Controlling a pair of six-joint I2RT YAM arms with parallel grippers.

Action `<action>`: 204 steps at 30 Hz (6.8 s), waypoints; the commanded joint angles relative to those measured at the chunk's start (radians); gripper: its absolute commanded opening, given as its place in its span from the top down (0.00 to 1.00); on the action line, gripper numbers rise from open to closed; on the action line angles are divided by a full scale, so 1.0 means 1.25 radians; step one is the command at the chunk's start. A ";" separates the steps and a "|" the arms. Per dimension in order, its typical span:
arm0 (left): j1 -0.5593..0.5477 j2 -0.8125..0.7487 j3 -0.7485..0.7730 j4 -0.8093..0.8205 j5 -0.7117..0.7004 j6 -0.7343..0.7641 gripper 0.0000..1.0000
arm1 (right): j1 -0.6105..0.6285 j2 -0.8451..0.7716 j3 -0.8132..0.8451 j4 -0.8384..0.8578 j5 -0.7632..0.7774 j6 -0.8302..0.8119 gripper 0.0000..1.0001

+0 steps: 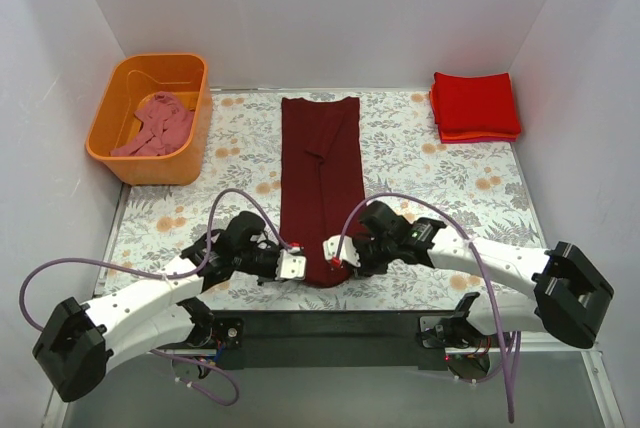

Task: Fold and stack the t-shirts
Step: Fold the tshirt

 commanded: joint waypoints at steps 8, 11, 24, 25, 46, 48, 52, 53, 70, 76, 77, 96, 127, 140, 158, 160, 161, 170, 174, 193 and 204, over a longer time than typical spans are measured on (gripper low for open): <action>0.218 0.187 0.175 0.058 0.049 0.137 1.00 | -0.205 0.121 0.203 -0.014 -0.046 -0.214 0.99; 0.268 0.281 0.243 0.094 0.065 0.161 1.00 | -0.244 0.194 0.277 -0.002 -0.051 -0.263 0.99; 0.405 0.639 0.514 0.205 0.114 0.241 1.00 | -0.360 0.508 0.576 0.033 -0.075 -0.393 0.99; 0.407 0.668 0.526 0.213 0.113 0.247 1.00 | -0.364 0.522 0.613 0.033 -0.078 -0.396 0.99; 0.425 0.844 0.635 0.299 0.084 0.274 1.00 | -0.402 0.682 0.724 0.069 -0.067 -0.391 0.99; 0.425 0.850 0.638 0.301 0.080 0.278 0.97 | -0.402 0.687 0.725 0.078 -0.053 -0.385 0.99; 0.428 0.837 0.642 0.371 0.031 0.194 0.64 | -0.403 0.675 0.755 0.085 -0.030 -0.349 0.61; 0.429 0.832 0.648 0.380 0.023 0.170 0.62 | -0.405 0.668 0.762 0.085 -0.027 -0.342 0.60; 0.379 0.467 0.348 0.177 0.101 0.050 0.48 | -0.327 0.357 0.432 -0.055 -0.085 -0.256 0.65; 0.329 0.477 0.286 0.183 0.059 0.079 0.48 | -0.298 0.384 0.369 -0.027 -0.057 -0.242 0.65; 0.326 0.483 0.282 0.187 0.055 0.095 0.47 | -0.298 0.393 0.367 -0.018 -0.051 -0.240 0.65; 0.322 0.578 0.216 0.210 0.003 0.218 0.67 | -0.298 0.432 0.266 0.052 0.000 -0.246 0.74; 0.277 0.239 0.432 -0.265 0.103 0.204 1.00 | -0.270 0.115 0.418 -0.370 -0.024 -0.302 0.99; 0.268 0.144 0.547 -0.500 0.135 0.128 1.00 | -0.207 0.078 0.517 -0.520 -0.043 -0.247 0.99; 0.430 0.544 0.772 -0.409 0.172 0.246 1.00 | -0.384 0.453 0.777 -0.526 -0.068 -0.451 0.99; 0.436 0.595 0.798 -0.398 0.176 0.247 1.00 | -0.398 0.501 0.818 -0.527 -0.070 -0.461 0.99; 0.443 0.613 0.807 -0.395 0.180 0.247 1.00 | -0.403 0.515 0.832 -0.526 -0.071 -0.464 0.99; 0.475 0.768 0.875 -0.340 0.183 0.247 1.00 | -0.429 0.675 0.965 -0.525 -0.064 -0.492 0.99; 0.487 0.822 0.887 -0.304 0.175 0.238 1.00 | -0.432 0.734 1.016 -0.524 -0.064 -0.495 0.99; 0.446 0.838 0.670 -0.244 0.201 0.247 0.97 | -0.400 0.753 0.830 -0.520 -0.182 -0.331 0.99; 0.438 0.609 0.517 -0.342 0.266 0.306 0.52 | -0.414 0.599 0.728 -0.556 -0.362 -0.164 0.60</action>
